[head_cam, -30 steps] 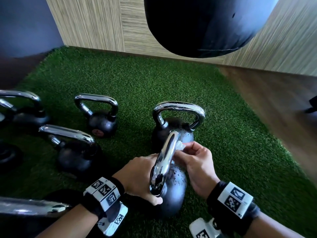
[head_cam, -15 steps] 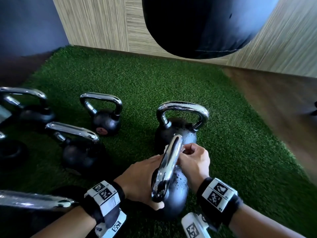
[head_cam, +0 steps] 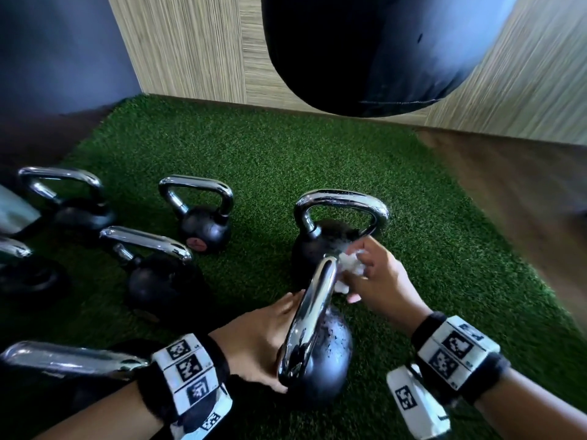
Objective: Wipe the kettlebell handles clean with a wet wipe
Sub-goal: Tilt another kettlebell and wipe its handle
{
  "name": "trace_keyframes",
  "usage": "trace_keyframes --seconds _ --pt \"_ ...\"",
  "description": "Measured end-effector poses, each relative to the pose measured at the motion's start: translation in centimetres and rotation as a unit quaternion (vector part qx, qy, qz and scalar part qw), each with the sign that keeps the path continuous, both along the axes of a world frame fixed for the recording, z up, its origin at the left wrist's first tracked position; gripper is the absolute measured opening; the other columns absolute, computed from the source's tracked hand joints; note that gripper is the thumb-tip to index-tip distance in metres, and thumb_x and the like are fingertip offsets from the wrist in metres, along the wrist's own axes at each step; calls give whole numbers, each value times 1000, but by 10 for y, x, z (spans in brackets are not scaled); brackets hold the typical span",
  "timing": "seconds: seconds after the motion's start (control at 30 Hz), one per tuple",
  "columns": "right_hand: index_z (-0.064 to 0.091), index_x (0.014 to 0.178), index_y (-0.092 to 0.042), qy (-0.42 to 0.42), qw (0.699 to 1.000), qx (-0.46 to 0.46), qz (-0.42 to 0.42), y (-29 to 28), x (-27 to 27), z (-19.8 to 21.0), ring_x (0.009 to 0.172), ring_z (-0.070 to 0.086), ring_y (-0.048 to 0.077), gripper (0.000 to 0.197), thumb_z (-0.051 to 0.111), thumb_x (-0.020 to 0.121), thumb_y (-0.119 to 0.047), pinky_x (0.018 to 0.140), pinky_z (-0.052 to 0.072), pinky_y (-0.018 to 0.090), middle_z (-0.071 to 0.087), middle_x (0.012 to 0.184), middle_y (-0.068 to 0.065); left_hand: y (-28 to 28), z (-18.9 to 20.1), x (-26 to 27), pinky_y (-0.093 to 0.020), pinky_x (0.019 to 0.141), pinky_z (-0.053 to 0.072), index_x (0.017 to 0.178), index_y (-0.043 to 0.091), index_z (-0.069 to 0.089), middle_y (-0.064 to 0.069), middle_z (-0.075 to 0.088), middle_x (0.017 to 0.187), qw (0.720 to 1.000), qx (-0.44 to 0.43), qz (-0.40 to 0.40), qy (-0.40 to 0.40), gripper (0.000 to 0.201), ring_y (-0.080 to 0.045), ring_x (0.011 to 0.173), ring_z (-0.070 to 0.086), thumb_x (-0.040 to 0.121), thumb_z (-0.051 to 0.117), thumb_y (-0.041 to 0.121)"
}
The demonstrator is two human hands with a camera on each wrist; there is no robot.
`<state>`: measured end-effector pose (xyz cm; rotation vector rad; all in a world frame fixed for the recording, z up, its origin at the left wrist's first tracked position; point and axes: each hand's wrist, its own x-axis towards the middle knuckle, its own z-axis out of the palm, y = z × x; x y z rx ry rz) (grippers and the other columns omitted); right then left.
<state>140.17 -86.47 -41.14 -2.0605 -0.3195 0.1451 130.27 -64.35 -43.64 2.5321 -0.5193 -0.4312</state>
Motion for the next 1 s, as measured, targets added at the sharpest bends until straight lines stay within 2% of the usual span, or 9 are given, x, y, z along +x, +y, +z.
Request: trace_keyframes --seconds 0.1,0.2,0.27,0.37,0.43,0.6,0.73,0.9,1.0 --pt "64 127 -27 -92 988 -54 113 -1 11 15 102 69 9 43 63 91 -4 79 53 7 70 116 -6 17 21 7 -29 113 45 159 39 25 4 53 153 995 -54 65 58 94 -11 135 56 83 56 -6" --pt "68 128 -14 -191 947 -122 230 1 18 21 105 66 8 47 69 81 -12 90 39 -3 71 120 0 19 70 3 -24 111 45 147 31 49 9 66 139 962 -223 108 112 71 -3 128 61 85 51 -3" --pt "68 125 -12 -201 934 -136 262 -2 20 23 100 66 4 48 79 79 -15 89 38 -2 73 116 -3 9 93 -12 -19 102 50 144 39 53 24 70 125 974 -198 101 38 57 7 116 64 89 71 36" --pt "68 123 -12 -234 926 -122 271 -5 19 27 99 65 2 46 79 79 -21 89 40 1 74 113 -4 -16 103 -35 -21 84 56 153 47 27 22 70 106 990 54 65 -114 103 4 97 68 66 59 91" --pt "70 118 -12 -248 923 -116 271 -7 17 27 96 67 5 39 79 81 -20 86 44 4 75 109 -2 -27 96 -38 -21 79 56 154 46 17 17 68 100 979 99 84 -160 104 -5 91 69 66 59 81" --pt "75 106 -14 -261 925 -129 245 -15 10 33 80 66 4 21 76 85 -16 73 44 6 75 93 -5 -34 97 -34 -22 61 53 147 55 23 8 66 75 988 64 94 -101 93 -10 70 67 65 66 45" --pt "74 96 -22 -225 941 -160 194 -37 -6 36 69 59 -12 18 66 84 -33 65 42 6 63 77 -24 -17 104 -18 -16 59 51 143 74 15 13 67 73 995 77 35 -58 102 -2 64 63 62 70 46" --pt "77 94 -13 -225 951 -179 115 -66 -38 37 64 67 8 24 79 76 -28 60 55 28 76 78 -3 -5 107 15 -13 56 43 141 67 40 20 65 65 997 43 -51 -28 84 5 54 53 73 82 38" --pt "75 82 -17 -216 951 -204 84 -74 -56 37 60 62 9 19 78 76 -35 57 51 27 67 68 -7 2 108 25 -12 68 50 131 58 58 34 73 91 997 28 -57 -46 63 14 79 67 73 84 53"
